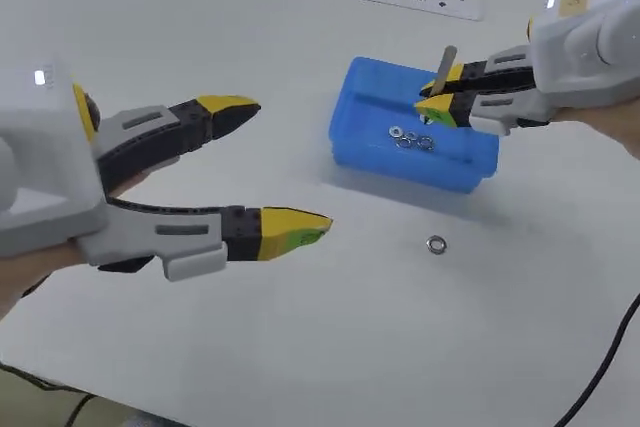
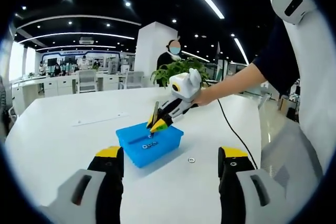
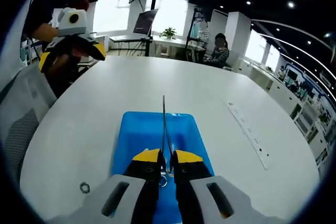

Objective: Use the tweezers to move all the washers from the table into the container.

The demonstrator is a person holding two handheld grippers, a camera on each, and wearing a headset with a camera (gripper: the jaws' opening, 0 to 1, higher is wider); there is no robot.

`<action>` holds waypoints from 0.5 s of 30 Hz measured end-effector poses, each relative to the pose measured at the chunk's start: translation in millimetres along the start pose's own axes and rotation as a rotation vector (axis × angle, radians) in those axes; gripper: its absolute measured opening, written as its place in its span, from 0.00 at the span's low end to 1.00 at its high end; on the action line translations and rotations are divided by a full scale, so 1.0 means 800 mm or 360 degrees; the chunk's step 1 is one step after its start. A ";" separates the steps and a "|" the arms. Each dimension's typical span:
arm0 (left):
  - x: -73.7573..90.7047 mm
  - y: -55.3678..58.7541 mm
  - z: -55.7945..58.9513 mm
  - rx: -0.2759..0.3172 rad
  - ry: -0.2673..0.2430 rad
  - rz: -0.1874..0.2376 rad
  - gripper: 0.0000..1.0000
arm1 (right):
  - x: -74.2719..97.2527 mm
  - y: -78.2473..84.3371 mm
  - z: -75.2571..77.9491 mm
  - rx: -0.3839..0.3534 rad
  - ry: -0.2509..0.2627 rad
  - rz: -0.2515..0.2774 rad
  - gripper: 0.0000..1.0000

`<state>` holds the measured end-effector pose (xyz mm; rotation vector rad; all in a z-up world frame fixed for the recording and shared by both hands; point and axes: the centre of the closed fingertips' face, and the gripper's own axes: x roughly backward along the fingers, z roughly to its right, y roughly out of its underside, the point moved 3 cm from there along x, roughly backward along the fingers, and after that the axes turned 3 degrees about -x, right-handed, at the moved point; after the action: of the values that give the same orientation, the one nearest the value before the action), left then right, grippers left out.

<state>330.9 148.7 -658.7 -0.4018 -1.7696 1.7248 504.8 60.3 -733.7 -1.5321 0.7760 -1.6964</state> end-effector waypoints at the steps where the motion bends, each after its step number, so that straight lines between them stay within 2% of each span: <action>1: 0.000 0.000 0.001 -0.0001 -0.0002 0.0000 0.80 | -0.003 0.003 -0.001 0.0001 0.0000 -0.0008 0.10; 5: -0.001 0.005 0.003 -0.0027 -0.0004 -0.0025 0.80 | -0.007 0.010 -0.002 0.0019 -0.0014 -0.0033 0.10; 15: -0.001 0.011 0.008 0.0005 -0.0008 -0.0052 0.80 | -0.007 0.011 -0.002 -0.0003 -0.0022 -0.0012 0.10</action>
<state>325.9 144.1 -667.1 -0.3653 -1.7669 1.7070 504.9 59.9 -744.6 -1.5484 0.7655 -1.6893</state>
